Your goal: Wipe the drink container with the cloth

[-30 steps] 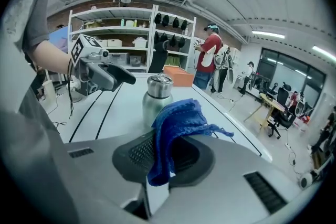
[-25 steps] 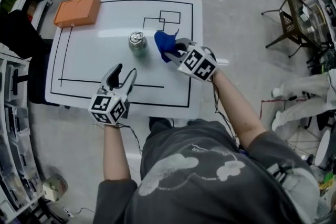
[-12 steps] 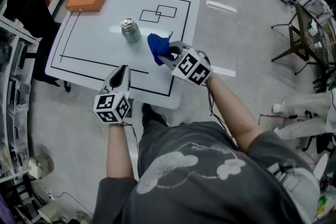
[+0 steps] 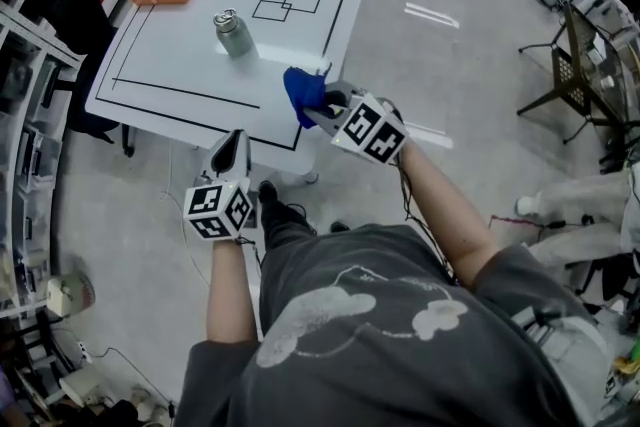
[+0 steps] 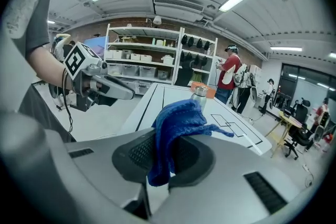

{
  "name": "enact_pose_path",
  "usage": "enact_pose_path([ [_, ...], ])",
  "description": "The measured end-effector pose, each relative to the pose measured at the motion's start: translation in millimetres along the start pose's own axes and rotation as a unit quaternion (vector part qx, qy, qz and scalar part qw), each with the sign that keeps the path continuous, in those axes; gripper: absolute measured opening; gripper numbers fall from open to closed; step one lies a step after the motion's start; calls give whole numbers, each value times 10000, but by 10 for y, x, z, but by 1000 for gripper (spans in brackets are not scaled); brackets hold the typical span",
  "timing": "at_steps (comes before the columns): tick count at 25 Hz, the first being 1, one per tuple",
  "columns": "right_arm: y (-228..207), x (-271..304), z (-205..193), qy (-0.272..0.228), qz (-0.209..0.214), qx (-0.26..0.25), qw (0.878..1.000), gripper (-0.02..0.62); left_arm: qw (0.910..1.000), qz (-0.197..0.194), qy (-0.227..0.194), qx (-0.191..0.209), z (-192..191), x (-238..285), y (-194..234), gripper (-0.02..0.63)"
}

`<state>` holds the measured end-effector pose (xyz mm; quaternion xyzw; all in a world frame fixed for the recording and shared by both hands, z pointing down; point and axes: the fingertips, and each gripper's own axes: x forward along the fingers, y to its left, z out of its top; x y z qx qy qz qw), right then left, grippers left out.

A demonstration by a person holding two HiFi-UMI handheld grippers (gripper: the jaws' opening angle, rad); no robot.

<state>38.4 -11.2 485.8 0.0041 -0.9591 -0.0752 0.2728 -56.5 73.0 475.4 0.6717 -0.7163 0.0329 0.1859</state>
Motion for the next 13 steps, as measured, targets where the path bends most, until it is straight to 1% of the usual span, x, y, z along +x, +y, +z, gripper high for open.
enact_pose_path([
  [5,263,-165,-146,68,151,-5,9999,43,9992,345,172,37,-193,-137,-147,9],
  [10,437,-269,-171,15,226,-60,9997,43,9985,407,197,320,-243,-317,-334,8],
  [13,483,-313,-157,-14,255,-88,9996,42,9984,422,161,339,-245,-380,-381,8],
])
